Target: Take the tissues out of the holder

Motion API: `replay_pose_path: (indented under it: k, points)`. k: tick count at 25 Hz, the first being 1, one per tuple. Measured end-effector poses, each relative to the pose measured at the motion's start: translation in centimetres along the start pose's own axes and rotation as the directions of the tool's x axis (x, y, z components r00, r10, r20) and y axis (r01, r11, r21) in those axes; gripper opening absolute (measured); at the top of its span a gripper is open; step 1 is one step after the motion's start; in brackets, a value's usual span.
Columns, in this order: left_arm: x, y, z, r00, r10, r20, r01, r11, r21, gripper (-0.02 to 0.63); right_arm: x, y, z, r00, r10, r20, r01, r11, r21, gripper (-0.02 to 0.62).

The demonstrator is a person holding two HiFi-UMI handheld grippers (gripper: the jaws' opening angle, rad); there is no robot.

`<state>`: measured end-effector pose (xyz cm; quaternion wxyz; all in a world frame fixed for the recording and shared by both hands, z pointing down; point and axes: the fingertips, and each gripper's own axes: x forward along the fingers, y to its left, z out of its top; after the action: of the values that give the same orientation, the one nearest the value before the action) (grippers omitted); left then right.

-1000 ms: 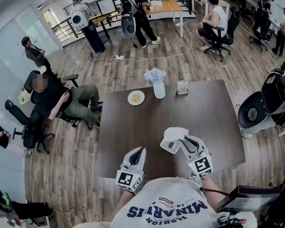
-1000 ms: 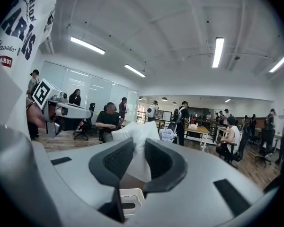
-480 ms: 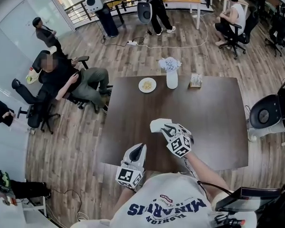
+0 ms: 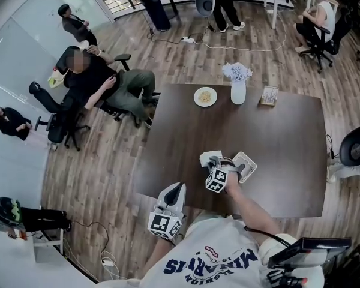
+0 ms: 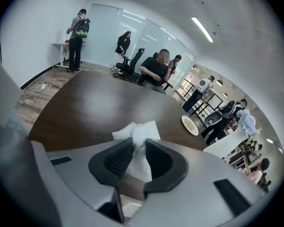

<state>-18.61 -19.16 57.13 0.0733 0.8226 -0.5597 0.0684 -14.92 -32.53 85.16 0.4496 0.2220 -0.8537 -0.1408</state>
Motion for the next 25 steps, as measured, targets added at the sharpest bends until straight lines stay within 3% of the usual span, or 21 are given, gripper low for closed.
replay_pose_path:
  k: [4,11,16,21,23,25]
  points:
    - [0.6,-0.1,-0.9,1.000,-0.005,-0.003,0.005,1.000,-0.006,0.005,0.6,2.4,0.2,1.000,0.006,-0.014,-0.007,0.997,-0.078,0.096]
    - [2.0,-1.1,0.0,0.999,-0.042,0.019,0.042,0.999,-0.007,0.005,-0.7,5.1,0.3,0.995,0.080,-0.061,-0.085,0.992,-0.098,0.125]
    - [2.3,-0.7,0.1,0.999,-0.045,0.022,0.045,0.999,-0.007,0.005,-2.8,7.2,-1.3,0.977,0.192,-0.091,-0.189,0.981,0.037,0.140]
    - [2.7,-0.5,-0.2,0.999,-0.052,0.014,0.053,0.998,-0.020,0.005,-3.8,10.0,-4.7,0.932,0.332,-0.145,-0.309,0.938,0.160,0.138]
    - [2.8,-0.7,-0.1,0.998,-0.062,0.013,0.063,0.998,-0.023,0.005,-4.5,10.4,-5.6,0.917,0.371,-0.143,-0.333,0.913,0.235,0.140]
    - [2.9,-0.8,-0.1,0.997,-0.071,0.014,0.072,0.997,-0.021,0.005,-5.2,10.2,-5.9,0.921,0.368,-0.125,-0.326,0.908,0.264,0.137]
